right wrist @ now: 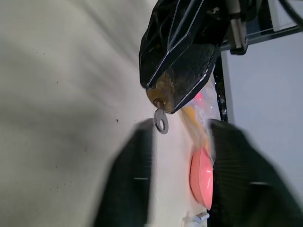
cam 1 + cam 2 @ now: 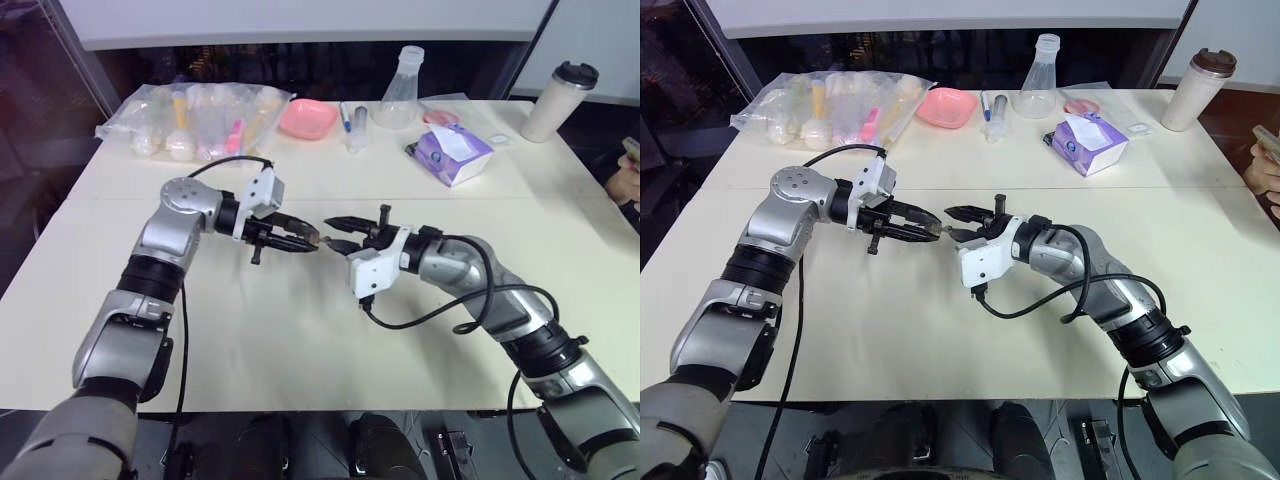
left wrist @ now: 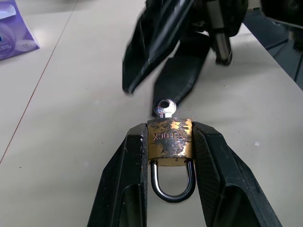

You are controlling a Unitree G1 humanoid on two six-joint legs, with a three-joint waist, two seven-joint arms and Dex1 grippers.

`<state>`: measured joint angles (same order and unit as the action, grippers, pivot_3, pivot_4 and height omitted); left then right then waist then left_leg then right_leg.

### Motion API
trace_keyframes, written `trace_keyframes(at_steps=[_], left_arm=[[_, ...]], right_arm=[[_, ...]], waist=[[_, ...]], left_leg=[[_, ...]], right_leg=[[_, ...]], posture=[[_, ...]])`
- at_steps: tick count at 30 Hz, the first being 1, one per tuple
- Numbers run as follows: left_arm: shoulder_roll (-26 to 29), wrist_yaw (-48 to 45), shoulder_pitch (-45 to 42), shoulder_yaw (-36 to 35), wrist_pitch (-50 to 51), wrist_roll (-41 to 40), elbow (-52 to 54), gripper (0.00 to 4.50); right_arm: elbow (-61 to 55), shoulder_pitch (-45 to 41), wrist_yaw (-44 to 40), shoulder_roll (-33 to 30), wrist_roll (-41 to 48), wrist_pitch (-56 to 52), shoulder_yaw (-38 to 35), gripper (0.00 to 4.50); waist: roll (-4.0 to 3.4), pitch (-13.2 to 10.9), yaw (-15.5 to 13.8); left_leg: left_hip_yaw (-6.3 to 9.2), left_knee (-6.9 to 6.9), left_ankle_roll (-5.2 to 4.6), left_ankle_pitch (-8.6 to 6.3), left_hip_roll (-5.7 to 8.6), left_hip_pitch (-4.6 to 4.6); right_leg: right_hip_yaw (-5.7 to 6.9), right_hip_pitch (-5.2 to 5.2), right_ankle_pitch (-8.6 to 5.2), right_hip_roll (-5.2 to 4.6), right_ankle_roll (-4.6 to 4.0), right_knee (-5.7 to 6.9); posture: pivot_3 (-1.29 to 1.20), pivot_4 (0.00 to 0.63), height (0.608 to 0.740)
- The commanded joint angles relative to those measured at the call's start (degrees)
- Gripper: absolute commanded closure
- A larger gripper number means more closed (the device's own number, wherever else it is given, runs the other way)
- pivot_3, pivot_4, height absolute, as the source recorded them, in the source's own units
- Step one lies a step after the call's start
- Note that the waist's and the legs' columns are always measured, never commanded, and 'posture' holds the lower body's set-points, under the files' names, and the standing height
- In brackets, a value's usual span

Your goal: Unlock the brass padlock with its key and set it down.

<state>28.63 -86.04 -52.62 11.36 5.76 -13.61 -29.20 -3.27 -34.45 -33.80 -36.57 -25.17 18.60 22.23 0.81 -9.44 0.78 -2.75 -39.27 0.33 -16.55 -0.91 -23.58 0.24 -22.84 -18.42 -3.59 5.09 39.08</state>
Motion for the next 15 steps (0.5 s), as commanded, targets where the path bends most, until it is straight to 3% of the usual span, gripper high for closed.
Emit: trace_keyframes(at_steps=[1, 8, 15], left_arm=[[0.1, -0.4, -1.0, -1.1, -0.8, -0.4, 0.4, 3.74], [-0.5, 1.8, -0.4, -1.3, -4.0, 1.0, 1.0, 3.74], [-1.0, 3.5, -0.6, -1.8, -2.6, 0.9, 0.7, 3.74]], right_arm=[[-1.0, -1.7, 0.1, 0.8, 0.0, 1.1, -1.6, 4.43], [-3.7, -1.3, -5.9, 1.9, 4.5, -3.7, -2.4, 4.43], [-3.4, -2.6, -7.5, 1.4, 3.2, -1.8, -2.3, 4.43]], waist=[[0.0, 0.0, 0.0], [0.0, 0.0, 0.0], [0.0, 0.0, 0.0]], left_leg=[[0.0, 0.0, 0.0, 0.0, 0.0, 0.0], [0.0, 0.0, 0.01, 0.0, 0.0, 0.0], [0.0, 0.0, 0.0, 0.0, 0.0, 0.0]], right_leg=[[0.0, 0.0, 0.0, 0.0, 0.0, 0.0], [0.0, 0.0, 0.0, 0.0, 0.0, 0.01], [0.0, 0.0, 0.0, -0.03, 0.0, 0.01]], posture=[[0.0, 0.15, 0.715], [0.0, 0.15, 0.715], [0.0, 0.15, 0.715]])
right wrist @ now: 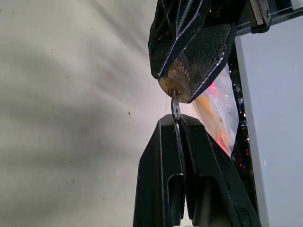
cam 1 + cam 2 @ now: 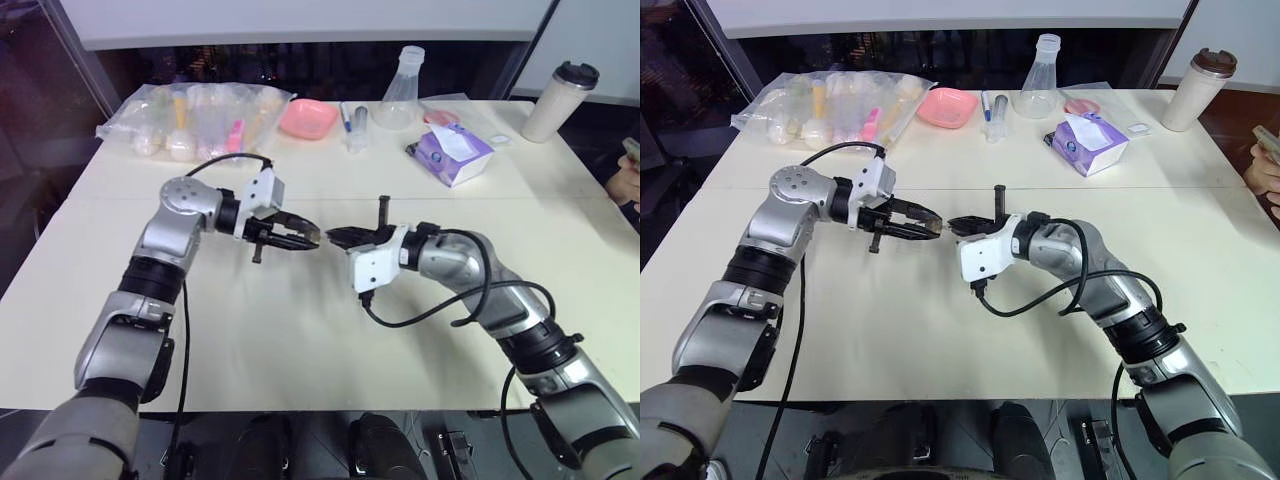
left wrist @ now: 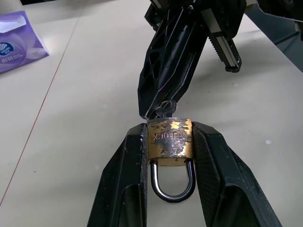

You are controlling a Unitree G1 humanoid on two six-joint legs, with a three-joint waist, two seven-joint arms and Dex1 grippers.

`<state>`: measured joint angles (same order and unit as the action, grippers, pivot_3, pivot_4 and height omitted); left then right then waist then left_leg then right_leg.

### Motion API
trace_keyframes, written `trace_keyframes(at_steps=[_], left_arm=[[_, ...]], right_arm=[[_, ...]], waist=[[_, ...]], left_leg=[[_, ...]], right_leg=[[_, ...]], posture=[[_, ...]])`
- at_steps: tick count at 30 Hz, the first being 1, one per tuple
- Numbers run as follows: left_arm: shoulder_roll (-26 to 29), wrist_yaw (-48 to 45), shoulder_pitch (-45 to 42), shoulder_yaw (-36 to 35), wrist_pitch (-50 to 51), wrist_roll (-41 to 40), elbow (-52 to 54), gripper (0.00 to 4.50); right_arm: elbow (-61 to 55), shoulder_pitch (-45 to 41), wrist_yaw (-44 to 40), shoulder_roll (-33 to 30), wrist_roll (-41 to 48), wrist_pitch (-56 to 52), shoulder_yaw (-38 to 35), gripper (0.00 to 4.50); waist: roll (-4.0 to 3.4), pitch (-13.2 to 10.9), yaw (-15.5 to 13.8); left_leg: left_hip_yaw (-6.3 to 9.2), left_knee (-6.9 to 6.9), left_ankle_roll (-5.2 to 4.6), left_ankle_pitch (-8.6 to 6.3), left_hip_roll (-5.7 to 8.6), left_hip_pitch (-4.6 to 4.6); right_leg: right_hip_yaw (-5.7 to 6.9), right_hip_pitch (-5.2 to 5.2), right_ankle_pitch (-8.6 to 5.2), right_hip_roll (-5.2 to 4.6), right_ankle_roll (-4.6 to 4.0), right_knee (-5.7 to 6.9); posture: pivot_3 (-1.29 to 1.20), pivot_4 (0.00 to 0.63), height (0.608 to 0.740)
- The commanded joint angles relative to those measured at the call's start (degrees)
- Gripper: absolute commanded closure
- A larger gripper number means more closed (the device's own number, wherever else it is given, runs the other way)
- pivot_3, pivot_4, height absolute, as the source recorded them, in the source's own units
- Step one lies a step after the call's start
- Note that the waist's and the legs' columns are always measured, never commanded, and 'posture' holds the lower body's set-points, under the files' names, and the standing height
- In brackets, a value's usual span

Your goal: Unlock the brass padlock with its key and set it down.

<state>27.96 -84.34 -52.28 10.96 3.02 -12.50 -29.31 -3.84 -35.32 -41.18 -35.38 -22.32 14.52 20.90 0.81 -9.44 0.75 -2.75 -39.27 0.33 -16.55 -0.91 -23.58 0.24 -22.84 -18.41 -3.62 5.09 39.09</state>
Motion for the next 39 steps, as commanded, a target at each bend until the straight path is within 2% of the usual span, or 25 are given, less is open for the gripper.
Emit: trace_keyframes(at_steps=[1, 18, 25, 33, 39], left_arm=[[-0.4, 2.0, -1.1, -1.4, -0.1, 0.0, 0.5, 3.74], [-1.7, 4.5, -1.3, -2.2, 7.7, -1.4, 3.1, 3.74], [-0.5, 2.0, 0.3, -0.9, 6.3, -1.4, 7.0, 3.74], [0.4, 1.1, 2.4, 0.3, 0.3, 0.5, 10.7, 3.74], [0.0, 3.0, 3.1, 0.8, -11.6, 4.3, 9.2, 3.74]], right_arm=[[-2.7, -1.8, -0.1, 0.2, 0.1, 2.6, -0.9, 4.43], [-0.1, -3.4, 3.7, 1.5, -8.2, 10.1, 0.6, 4.43], [0.4, -3.8, 0.1, 2.8, -5.0, 6.8, 0.1, 4.43], [0.8, -4.5, -4.5, 3.1, -0.4, 3.9, -0.4, 4.43], [-4.5, -2.8, -15.4, 3.8, 10.4, -11.3, -0.6, 4.43]], waist=[[0.0, 0.0, 0.0], [0.0, 0.0, 0.0], [0.0, 0.0, 0.1], [0.0, 0.0, 0.0], [0.0, 0.0, 0.0]], left_leg=[[0.0, 0.0, 0.0, 0.0, 0.0, 0.0], [-0.01, 0.0, 0.05, 0.03, 0.0, 0.0], [-0.01, 0.0, 0.08, 0.05, 0.0, 0.0], [-0.01, 0.0, 0.09, 0.05, 0.0, 0.0], [0.0, 0.0, 0.08, 0.05, -0.01, 0.0]], right_leg=[[0.0, -0.01, 0.0, 0.0, 0.0, 0.0], [0.0, -0.01, 0.0, 0.02, 0.0, 0.02], [0.0, -0.02, 0.0, 0.0, 0.0, 0.03], [0.0, -0.01, 0.0, -0.02, 0.0, 0.03], [0.0, -0.01, 0.0, -0.05, 0.0, 0.04]], posture=[[0.0, 0.15, 0.715], [0.0, 0.15, 0.715], [0.0, 0.15, 0.715], [0.0, 0.15, 0.715], [0.0, 0.15, 0.715]])
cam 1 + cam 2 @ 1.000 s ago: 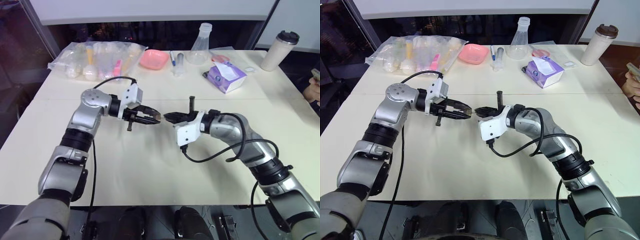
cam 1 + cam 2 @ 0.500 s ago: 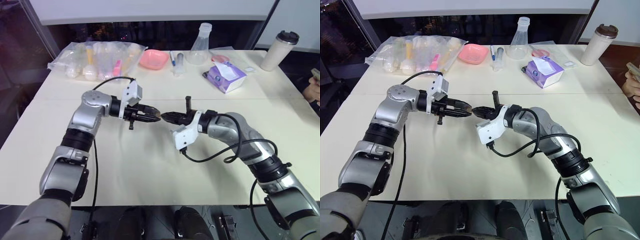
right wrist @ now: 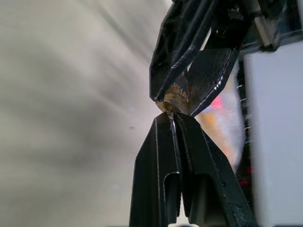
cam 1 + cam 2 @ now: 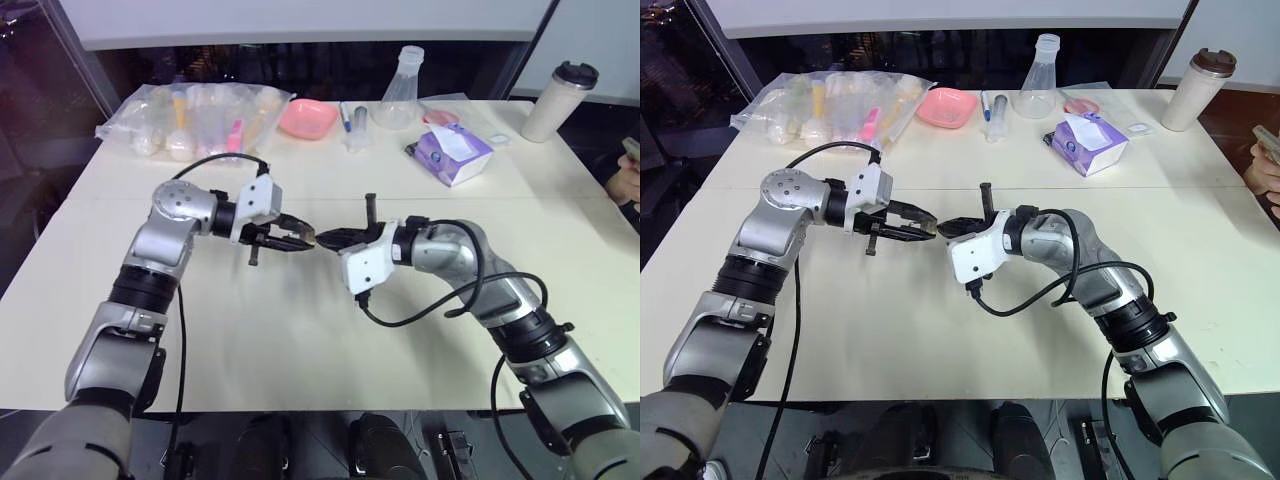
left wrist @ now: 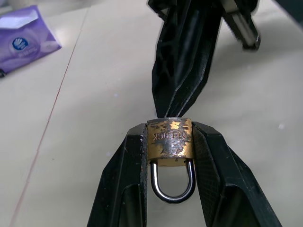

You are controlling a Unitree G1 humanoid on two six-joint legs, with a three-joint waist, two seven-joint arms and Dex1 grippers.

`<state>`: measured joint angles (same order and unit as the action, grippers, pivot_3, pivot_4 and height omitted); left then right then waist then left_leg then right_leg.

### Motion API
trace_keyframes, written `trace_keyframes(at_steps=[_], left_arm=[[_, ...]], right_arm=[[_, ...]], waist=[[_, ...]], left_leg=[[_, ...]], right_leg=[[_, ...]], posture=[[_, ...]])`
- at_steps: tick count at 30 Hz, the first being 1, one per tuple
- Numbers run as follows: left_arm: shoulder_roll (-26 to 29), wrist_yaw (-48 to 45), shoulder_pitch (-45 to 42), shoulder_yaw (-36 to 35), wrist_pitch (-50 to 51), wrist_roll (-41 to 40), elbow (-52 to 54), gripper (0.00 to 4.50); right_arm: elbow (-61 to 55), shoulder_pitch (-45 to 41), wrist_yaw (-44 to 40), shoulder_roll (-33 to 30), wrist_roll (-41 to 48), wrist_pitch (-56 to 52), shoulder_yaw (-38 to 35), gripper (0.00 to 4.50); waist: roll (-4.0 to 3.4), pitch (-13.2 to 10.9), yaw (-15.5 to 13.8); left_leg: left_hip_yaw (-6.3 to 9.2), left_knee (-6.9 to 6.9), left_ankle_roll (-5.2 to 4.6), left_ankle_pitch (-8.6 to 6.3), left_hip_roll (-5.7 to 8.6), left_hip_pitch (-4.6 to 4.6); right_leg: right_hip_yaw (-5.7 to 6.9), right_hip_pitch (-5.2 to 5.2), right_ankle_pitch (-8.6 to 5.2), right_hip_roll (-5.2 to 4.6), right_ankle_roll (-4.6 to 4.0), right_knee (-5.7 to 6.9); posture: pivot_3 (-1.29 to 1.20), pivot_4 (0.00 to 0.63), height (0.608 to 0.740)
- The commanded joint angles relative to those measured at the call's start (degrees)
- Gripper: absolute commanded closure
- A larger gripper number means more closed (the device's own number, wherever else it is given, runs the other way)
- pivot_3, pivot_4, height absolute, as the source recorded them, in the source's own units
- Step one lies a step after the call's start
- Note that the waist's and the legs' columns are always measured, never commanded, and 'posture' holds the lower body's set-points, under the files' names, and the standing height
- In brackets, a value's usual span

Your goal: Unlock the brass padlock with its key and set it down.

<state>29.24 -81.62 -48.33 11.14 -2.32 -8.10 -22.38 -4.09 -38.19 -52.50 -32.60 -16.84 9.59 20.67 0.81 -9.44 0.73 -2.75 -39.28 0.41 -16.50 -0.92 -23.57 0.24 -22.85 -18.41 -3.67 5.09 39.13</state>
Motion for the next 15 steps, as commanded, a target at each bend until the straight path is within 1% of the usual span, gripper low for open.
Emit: trace_keyframes(at_steps=[1, 4, 8, 10, 11, 13, 15], left_arm=[[-1.5, 0.5, -1.0, 0.4, -8.4, 0.0, 1.7, 3.74], [-2.4, 1.8, -1.6, 0.0, -13.2, 0.7, 0.0, 3.74], [-2.3, 0.9, -2.1, -0.1, -10.6, -0.2, -1.1, 3.74], [-2.1, -0.2, -2.4, -0.7, -5.4, -2.0, -1.1, 3.74], [-1.7, -1.4, -3.2, -1.2, 0.6, -3.9, -1.5, 3.74], [-1.1, -3.5, -4.3, -2.1, 8.0, -6.5, -1.8, 3.74], [-0.6, -5.2, -5.1, -2.5, 12.4, -8.0, -2.2, 3.74]], right_arm=[[-5.0, 0.2, -5.4, 1.0, 6.0, -8.6, -0.3, 4.43], [-7.0, 0.1, -8.1, 0.6, 7.6, -13.6, -0.1, 4.43], [-7.4, -1.1, -5.0, 1.3, 5.2, -10.2, -0.4, 4.43], [-5.0, -2.1, 0.1, -0.1, -0.3, -1.4, 0.0, 4.43], [-3.7, -2.4, 5.4, -1.0, -4.3, 5.7, -0.3, 4.43], [-1.8, -2.4, 12.6, -2.2, -9.3, 15.0, -0.9, 4.43], [-0.6, -1.0, 15.7, -3.3, -10.3, 20.9, -1.4, 4.43]], waist=[[0.0, 0.0, 0.0], [0.0, 0.0, 0.0], [-0.01, 0.0, 0.0], [0.0, 0.0, 0.0], [-0.01, 0.0, 0.1], [0.0, 0.0, 0.1], [0.0, 0.0, 0.1]], left_leg=[[0.0, 0.0, 0.0, 0.0, 0.0, 0.0], [0.01, 0.0, -0.08, -0.05, 0.0, 0.0], [0.0, 0.0, -0.3, -0.17, 0.0, 0.0], [0.01, 0.0, -0.31, -0.18, 0.0, 0.0], [0.0, 0.0, -0.31, -0.18, 0.0, 0.0], [-0.01, 0.0, -0.3, -0.17, 0.01, -0.01], [-0.02, 0.0, -0.29, -0.16, 0.02, -0.01]], right_leg=[[0.0, 0.0, 0.0, -0.01, 0.0, 0.0], [0.0, 0.0, 0.0, -0.01, 0.0, 0.0], [0.01, -0.01, 0.0, -0.01, 0.0, 0.0], [0.0, -0.02, 0.0, 0.01, 0.0, 0.0], [0.0, -0.04, 0.0, 0.01, 0.0, 0.02], [0.01, -0.06, 0.0, 0.09, 0.0, 0.04], [0.01, -0.07, -0.01, 0.09, 0.01, 0.05]], posture=[[0.0, 0.15, 0.715], [0.0, 0.15, 0.715], [0.0, 0.15, 0.715], [0.0, 0.15, 0.715], [0.0, 0.15, 0.715], [0.0, 0.15, 0.715], [0.0, 0.15, 0.715]])
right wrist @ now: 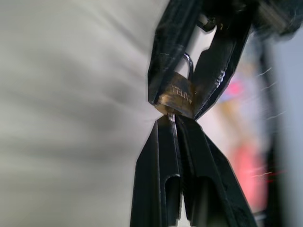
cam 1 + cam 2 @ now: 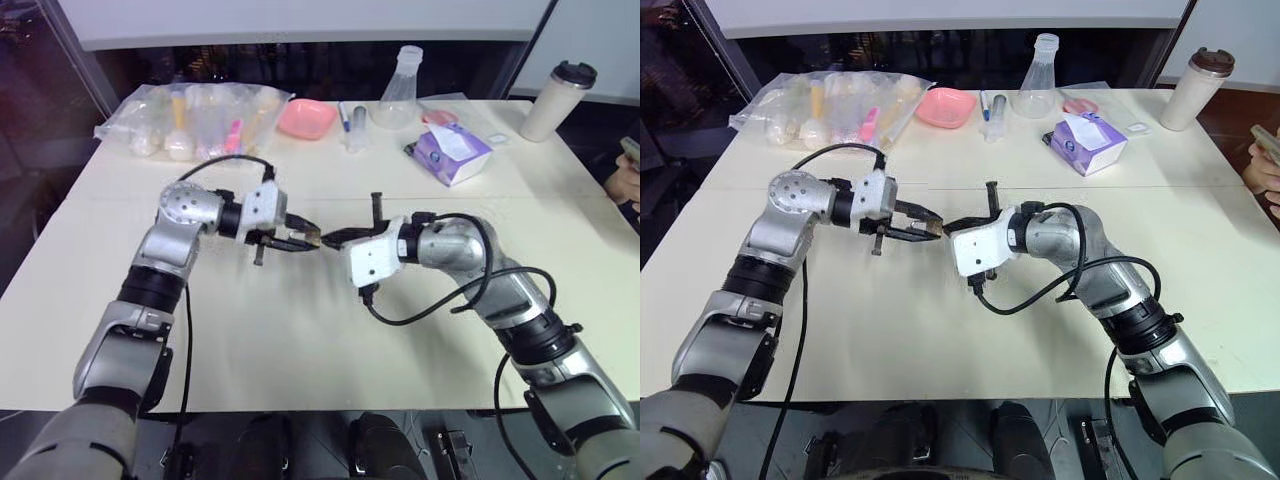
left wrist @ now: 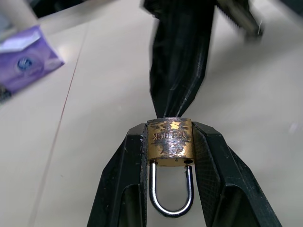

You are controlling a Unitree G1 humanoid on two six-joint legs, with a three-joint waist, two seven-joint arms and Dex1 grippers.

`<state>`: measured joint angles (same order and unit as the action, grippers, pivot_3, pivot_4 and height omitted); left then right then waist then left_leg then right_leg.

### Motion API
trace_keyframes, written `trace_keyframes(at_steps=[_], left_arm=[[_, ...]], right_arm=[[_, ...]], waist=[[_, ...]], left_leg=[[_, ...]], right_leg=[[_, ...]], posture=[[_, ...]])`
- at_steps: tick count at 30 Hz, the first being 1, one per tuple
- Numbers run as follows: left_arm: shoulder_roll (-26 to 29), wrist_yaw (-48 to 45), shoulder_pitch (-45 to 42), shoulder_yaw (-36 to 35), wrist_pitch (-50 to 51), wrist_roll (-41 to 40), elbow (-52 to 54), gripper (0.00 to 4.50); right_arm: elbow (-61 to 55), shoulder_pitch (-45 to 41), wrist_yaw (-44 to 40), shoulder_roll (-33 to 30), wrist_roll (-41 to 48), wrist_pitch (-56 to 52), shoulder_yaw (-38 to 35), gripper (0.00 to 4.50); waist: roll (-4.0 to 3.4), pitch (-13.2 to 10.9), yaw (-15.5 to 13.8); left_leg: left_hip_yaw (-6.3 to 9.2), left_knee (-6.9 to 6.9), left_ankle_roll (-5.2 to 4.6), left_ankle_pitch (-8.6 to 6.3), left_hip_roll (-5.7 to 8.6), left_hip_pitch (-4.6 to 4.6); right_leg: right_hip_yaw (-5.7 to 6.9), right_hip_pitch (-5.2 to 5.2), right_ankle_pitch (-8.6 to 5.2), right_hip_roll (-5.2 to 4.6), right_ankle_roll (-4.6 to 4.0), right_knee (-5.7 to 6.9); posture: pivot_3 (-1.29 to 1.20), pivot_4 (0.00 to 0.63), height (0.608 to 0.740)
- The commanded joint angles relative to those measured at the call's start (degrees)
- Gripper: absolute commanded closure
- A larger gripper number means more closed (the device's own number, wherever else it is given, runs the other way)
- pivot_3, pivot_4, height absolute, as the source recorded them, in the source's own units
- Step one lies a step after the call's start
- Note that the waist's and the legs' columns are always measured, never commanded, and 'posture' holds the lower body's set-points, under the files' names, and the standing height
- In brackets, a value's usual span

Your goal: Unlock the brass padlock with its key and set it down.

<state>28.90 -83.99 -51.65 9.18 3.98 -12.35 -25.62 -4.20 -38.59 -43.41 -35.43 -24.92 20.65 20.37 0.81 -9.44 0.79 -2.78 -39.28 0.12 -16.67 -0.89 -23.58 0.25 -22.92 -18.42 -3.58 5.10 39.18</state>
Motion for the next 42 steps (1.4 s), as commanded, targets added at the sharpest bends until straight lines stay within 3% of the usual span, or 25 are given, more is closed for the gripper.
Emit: trace_keyframes(at_steps=[1, 4, 10, 24, 27, 32, 42], left_arm=[[-0.1, -3.2, -2.1, -0.7, 7.4, -4.1, 1.0, 3.74], [-0.3, -3.5, -2.9, -1.1, 8.9, -4.5, 0.8, 3.74], [-0.3, -5.5, -3.6, -1.4, 11.2, -5.4, 1.3, 3.74], [0.6, -8.5, -3.1, -0.4, 12.6, -6.0, 2.8, 3.74], [0.8, -8.5, -3.0, -0.1, 12.8, -6.2, 2.9, 3.74], [0.5, -8.4, -3.3, -0.2, 11.7, -5.3, 1.3, 3.74], [-0.2, -7.2, -3.8, 0.1, 10.6, -4.9, -0.4, 3.74]], right_arm=[[0.0, -0.2, 7.6, -0.7, -2.4, 11.7, -1.3, 4.43], [1.2, 0.1, 8.5, -1.7, -2.2, 14.2, -1.7, 3.53], [2.2, -0.3, 10.2, -1.7, -3.5, 16.5, -2.2, 0.45], [4.6, -1.6, 12.1, -0.9, -6.1, 18.8, -1.7, 0.45], [4.9, -1.9, 12.5, -0.9, -6.6, 19.5, -1.8, 1.8], [4.4, -1.9, 12.9, -0.5, -6.6, 20.2, -1.8, 4.44], [3.9, -2.1, 13.0, -0.1, -6.7, 20.3, -1.7, 4.48]], waist=[[0.0, 0.0, 0.0], [0.01, 0.0, 0.0], [0.01, 0.0, 0.1], [0.0, 0.0, 0.0], [0.0, 0.0, 0.0], [0.0, 0.0, 0.1], [0.0, 0.0, 0.1]], left_leg=[[0.0, 0.0, 0.18, 0.1, 0.0, 0.0], [-0.01, 0.0, 0.3, 0.17, 0.0, 0.0], [-0.01, 0.0, 0.32, 0.19, -0.03, 0.0], [0.0, 0.0, 0.33, 0.19, -0.03, 0.01], [-0.01, 0.0, 0.33, 0.19, -0.02, 0.01], [-0.01, 0.0, 0.33, 0.19, -0.03, 0.01], [-0.01, -0.01, 0.33, 0.19, -0.03, 0.01]], right_leg=[[0.0, 0.0, 0.0, 0.0, 0.0, 0.0], [-0.01, 0.02, 0.0, -0.01, 0.0, 0.0], [-0.01, 0.01, 0.0, -0.01, 0.0, 0.0], [-0.02, 0.02, 0.0, -0.02, 0.0, 0.0], [-0.02, 0.03, 0.0, -0.01, 0.0, 0.0], [-0.02, 0.02, 0.0, -0.02, 0.0, 0.0], [-0.03, 0.02, 0.0, -0.02, 0.0, 0.01]], posture=[[0.0, 0.15, 0.715], [0.0, 0.15, 0.715], [0.0, 0.15, 0.715], [0.0, 0.15, 0.715], [0.0, 0.15, 0.715], [0.0, 0.15, 0.715], [0.0, 0.15, 0.715]])
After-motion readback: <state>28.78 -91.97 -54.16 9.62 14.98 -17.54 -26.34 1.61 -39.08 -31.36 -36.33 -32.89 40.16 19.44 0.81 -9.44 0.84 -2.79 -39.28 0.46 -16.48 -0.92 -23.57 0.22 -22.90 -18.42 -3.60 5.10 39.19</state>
